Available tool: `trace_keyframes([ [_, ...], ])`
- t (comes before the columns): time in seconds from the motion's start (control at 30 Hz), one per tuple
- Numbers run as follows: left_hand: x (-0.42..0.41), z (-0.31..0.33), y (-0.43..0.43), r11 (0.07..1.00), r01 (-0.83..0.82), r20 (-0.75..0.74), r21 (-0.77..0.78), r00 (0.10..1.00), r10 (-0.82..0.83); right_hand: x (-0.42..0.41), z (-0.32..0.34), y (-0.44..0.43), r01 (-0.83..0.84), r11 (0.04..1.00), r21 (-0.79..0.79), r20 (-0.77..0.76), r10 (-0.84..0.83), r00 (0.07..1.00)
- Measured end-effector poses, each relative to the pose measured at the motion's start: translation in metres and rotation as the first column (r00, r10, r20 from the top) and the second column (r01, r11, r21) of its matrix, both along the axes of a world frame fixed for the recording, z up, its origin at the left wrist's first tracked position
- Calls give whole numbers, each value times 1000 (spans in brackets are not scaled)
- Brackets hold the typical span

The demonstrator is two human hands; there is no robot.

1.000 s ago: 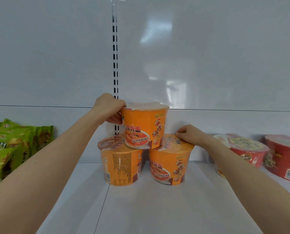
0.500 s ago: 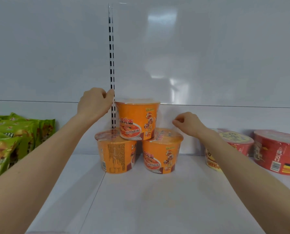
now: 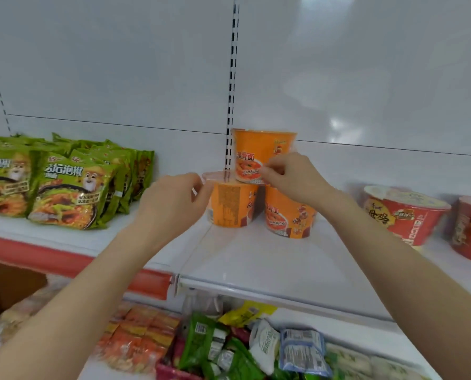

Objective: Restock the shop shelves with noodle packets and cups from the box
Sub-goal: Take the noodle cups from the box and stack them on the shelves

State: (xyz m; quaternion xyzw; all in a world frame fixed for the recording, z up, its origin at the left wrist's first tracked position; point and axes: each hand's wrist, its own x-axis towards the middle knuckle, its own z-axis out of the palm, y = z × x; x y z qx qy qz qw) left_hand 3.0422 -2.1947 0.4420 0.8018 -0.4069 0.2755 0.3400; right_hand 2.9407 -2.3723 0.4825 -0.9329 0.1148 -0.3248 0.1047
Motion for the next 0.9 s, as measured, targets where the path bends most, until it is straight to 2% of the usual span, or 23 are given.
trace_keyframes([
  [0.27,4,-42,112,983,-147,-38,111,988,152,72,-19,105,-247,969,-13,-31,246,969],
  [0.4,8,-67,196,932,-290,-51,218,950,307,111,-40,182,-358,933,-38,-26,357,934],
  [0.5,9,-87,263,866,-402,-77,296,894,441,133,-64,246,-457,889,-33,-33,456,889],
  [0.67,6,-131,366,747,-528,-116,405,780,615,158,-112,349,-575,816,65,-92,579,810],
  [0.9,10,-223,454,639,-555,-232,532,630,741,188,-216,438,-603,769,213,-248,639,728],
])
